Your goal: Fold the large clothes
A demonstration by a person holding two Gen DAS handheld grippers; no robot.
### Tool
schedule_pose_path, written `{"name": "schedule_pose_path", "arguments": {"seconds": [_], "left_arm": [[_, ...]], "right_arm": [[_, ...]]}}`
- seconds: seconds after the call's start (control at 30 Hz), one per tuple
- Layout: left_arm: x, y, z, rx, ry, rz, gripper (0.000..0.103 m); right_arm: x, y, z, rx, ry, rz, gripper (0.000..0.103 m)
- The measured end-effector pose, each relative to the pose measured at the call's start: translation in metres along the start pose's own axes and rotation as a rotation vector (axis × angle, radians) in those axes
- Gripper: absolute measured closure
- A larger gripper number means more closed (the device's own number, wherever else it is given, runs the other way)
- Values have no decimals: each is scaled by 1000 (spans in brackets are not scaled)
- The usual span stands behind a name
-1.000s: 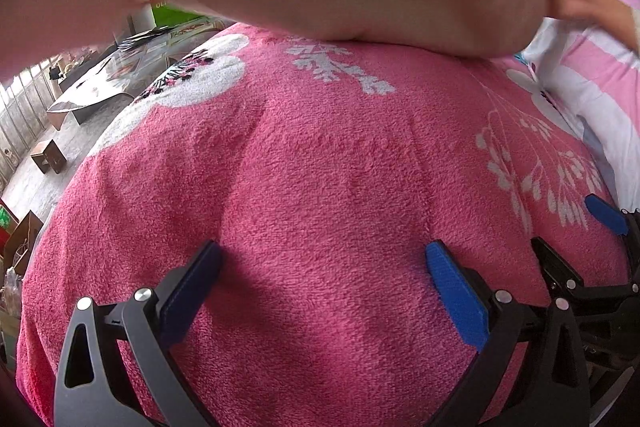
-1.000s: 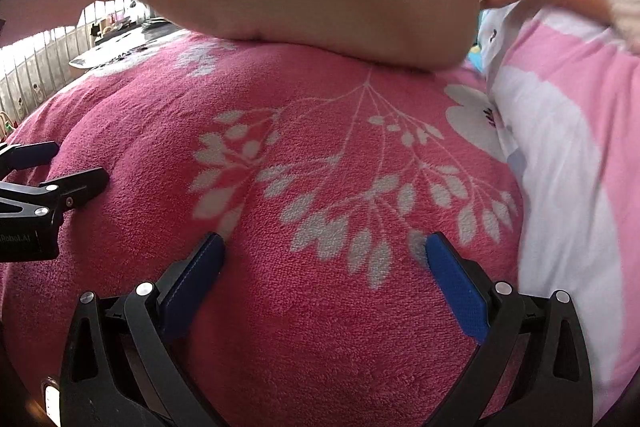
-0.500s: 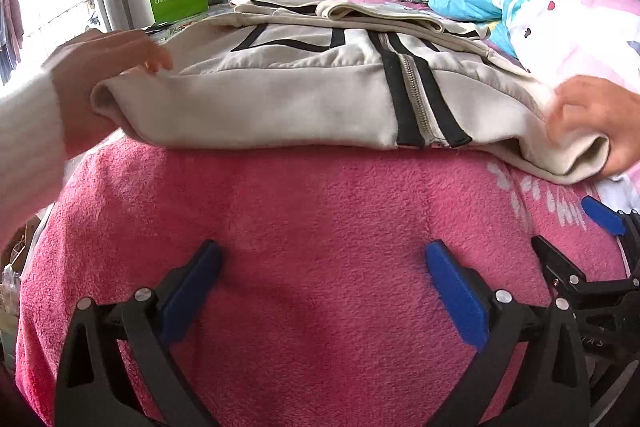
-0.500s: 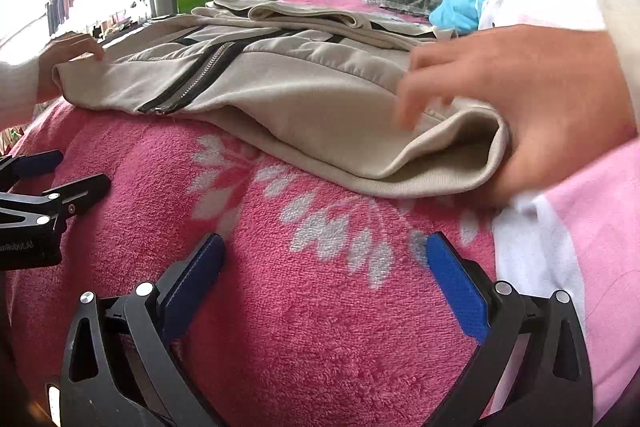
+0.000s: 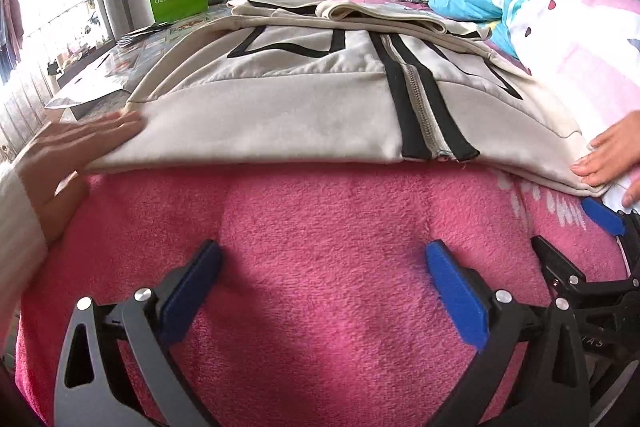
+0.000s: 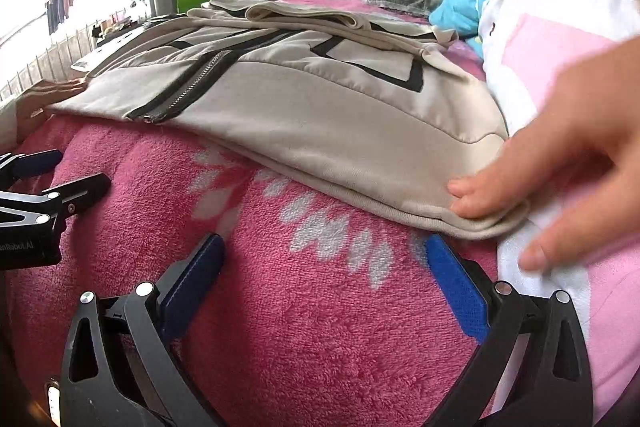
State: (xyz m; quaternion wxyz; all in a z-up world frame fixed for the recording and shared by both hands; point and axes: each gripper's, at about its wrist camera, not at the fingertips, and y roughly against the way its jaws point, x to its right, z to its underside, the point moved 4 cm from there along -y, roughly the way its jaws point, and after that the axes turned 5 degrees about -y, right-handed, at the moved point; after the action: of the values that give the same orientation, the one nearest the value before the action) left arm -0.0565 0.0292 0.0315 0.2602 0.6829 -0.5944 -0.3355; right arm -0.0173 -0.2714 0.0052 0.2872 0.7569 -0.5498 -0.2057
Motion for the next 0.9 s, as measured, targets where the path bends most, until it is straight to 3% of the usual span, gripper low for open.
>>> {"name": "schedule_pose_path", "arguments": {"seconds": [0.9], "left_arm": [[0, 0, -2, 1, 6, 10, 4]], "right_arm": [[6, 2, 3, -41, -39, -47, 7]]}}
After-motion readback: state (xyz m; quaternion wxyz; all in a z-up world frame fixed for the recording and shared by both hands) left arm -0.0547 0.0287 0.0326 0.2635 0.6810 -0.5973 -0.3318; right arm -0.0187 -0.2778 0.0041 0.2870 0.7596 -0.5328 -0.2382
